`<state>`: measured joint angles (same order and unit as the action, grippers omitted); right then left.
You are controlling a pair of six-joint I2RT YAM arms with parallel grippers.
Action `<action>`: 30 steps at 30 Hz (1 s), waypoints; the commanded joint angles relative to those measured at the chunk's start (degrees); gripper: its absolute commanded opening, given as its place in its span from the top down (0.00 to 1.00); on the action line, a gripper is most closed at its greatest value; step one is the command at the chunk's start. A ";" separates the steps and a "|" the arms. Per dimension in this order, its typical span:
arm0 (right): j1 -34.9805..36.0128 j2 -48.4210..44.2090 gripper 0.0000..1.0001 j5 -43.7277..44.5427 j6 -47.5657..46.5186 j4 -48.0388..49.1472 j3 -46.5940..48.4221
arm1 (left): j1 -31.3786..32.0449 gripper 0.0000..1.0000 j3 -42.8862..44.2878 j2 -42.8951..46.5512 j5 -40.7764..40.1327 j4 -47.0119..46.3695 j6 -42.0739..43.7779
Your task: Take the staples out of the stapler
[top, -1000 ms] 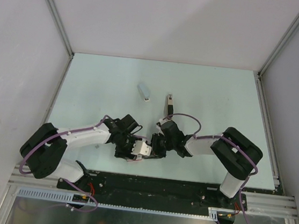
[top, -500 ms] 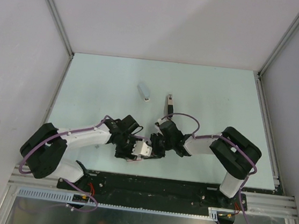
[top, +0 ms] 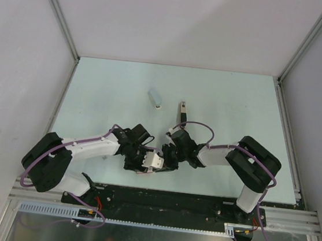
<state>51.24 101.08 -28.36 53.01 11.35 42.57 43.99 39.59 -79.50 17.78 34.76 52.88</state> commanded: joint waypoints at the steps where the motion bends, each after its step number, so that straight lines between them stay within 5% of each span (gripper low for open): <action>1: -0.69 -1.45 0.81 -0.70 -1.65 -1.55 1.55 | 0.59 0.39 -0.53 -0.13 -0.87 -2.13 -0.33; 14: -0.26 -0.36 0.90 -0.58 -0.75 0.46 1.55 | 0.58 0.40 -0.27 -0.10 -0.79 -2.16 -0.62; 30: 1.94 0.95 0.71 -2.71 0.61 3.56 1.86 | 0.58 0.40 0.51 -1.15 -0.42 -2.19 -0.69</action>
<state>52.73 101.82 -29.47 53.78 13.28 42.65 44.14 39.59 -79.50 17.63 34.76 52.47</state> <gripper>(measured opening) 0.283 0.601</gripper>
